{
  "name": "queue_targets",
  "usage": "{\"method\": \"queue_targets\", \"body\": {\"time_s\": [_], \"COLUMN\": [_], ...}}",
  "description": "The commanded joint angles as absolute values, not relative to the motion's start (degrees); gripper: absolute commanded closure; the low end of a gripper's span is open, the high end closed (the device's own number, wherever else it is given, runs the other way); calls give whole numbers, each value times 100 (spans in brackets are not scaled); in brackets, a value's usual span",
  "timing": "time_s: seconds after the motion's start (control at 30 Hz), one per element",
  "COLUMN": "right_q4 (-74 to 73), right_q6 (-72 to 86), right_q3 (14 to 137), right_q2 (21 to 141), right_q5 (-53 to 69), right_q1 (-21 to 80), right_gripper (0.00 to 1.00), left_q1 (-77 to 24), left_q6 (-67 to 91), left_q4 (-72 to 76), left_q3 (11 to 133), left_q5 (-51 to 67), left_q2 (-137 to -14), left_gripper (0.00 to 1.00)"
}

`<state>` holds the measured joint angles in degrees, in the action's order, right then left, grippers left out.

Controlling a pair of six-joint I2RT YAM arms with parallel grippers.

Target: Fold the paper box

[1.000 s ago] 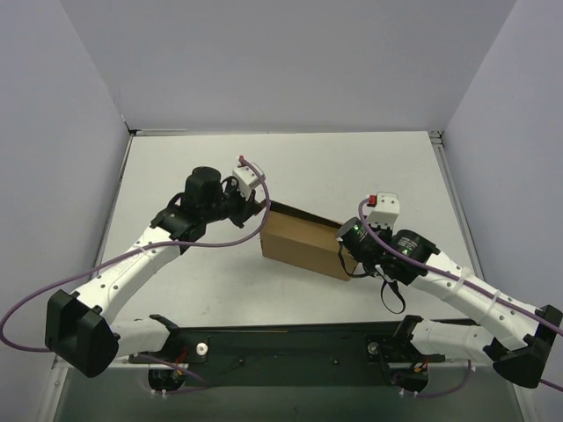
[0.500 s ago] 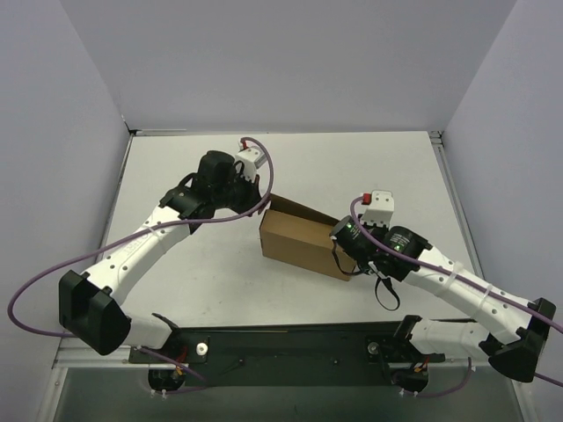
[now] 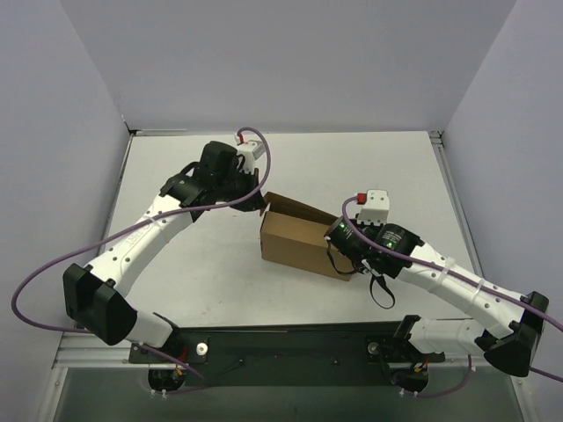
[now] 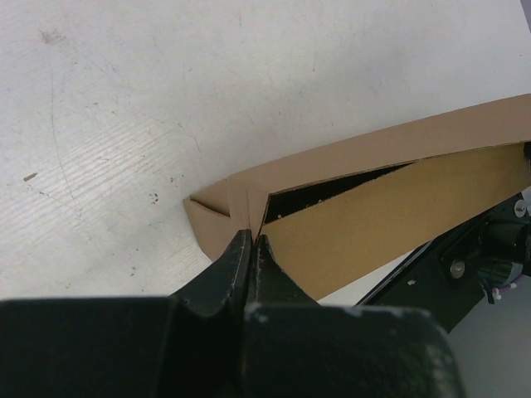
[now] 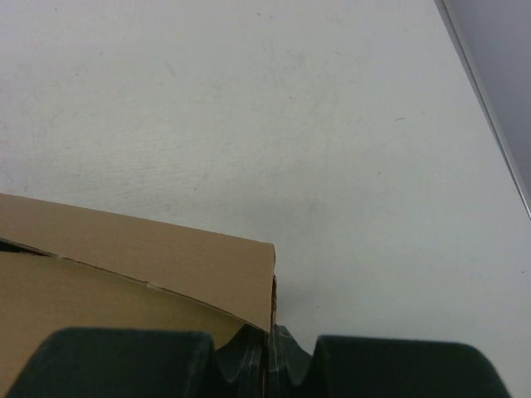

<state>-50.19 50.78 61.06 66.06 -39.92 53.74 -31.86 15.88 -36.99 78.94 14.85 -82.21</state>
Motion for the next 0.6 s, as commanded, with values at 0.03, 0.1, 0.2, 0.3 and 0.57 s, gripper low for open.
{"method": "queue_targets", "body": {"time_s": [0.03, 0.1, 0.2, 0.3, 0.57], "right_q4": [-5845, -5836, -5836, -5836, -5836], "right_q6": [5062, 5062, 5089, 5089, 5098], "right_q3": [5713, 5739, 5739, 5757, 5783], "right_q2": [7075, 7066, 7066, 7119, 7154], "right_q5": [-3094, -3102, -3103, -3102, -3111], "right_q1": [5432, 5440, 5440, 5458, 5520], "right_gripper": [100, 100, 100, 100, 100], "left_q1": [-3217, -3217, -3217, -3234, -3243], "left_q6": [2109, 2240, 2443, 2628, 2663], "left_q4": [-3333, -3252, -3112, -2927, -2874], "left_q3": [8008, 7814, 7595, 7392, 7172], "left_q5": [2030, 2030, 2056, 2118, 2127], "left_q2": [-8086, -7999, -7876, -7744, -7664], "left_gripper": [100, 100, 100, 100, 100]}}
